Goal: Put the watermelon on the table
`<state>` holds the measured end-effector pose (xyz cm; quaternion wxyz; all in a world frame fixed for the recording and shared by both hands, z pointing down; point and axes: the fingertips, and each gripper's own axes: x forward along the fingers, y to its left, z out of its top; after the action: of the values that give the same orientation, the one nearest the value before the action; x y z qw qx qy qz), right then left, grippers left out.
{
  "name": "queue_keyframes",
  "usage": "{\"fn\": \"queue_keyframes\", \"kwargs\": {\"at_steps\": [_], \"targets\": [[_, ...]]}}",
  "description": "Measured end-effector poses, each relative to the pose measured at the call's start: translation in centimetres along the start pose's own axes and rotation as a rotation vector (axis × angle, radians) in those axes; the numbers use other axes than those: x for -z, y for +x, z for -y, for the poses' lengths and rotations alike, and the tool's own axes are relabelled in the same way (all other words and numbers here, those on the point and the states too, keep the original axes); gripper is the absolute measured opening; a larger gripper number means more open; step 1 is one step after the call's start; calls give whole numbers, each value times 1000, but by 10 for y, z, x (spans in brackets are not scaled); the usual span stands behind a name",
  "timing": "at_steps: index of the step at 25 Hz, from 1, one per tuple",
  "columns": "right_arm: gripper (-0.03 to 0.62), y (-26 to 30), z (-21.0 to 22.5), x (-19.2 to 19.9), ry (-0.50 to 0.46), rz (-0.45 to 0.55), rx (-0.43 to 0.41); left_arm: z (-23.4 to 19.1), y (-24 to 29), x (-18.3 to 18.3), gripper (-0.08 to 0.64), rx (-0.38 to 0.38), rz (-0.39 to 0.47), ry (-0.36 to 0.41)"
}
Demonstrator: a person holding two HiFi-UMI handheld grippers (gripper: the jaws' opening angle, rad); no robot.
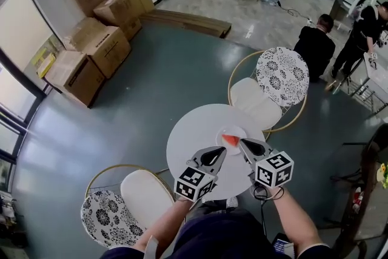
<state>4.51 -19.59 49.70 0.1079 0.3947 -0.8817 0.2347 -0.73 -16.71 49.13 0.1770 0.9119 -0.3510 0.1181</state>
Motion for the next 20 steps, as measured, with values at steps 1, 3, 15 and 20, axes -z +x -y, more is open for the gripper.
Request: {"fn": "queue_keyframes", "kwargs": {"at_steps": [1,3,15,20], "targets": [[5,-4,-6,-6,-17,18,-6,2,-2,-3,5,2,3,1],[5,-12,-17,-17,-58,48,-13,6,-5,-10,5,7,15,3],[5,-46,-56,-56,-177,157,-42,34,-18,-46,5,61,72,29],[5,-52,-58,-58,-192,171,-31,38,-22,-51,5,65,83,37]]}}
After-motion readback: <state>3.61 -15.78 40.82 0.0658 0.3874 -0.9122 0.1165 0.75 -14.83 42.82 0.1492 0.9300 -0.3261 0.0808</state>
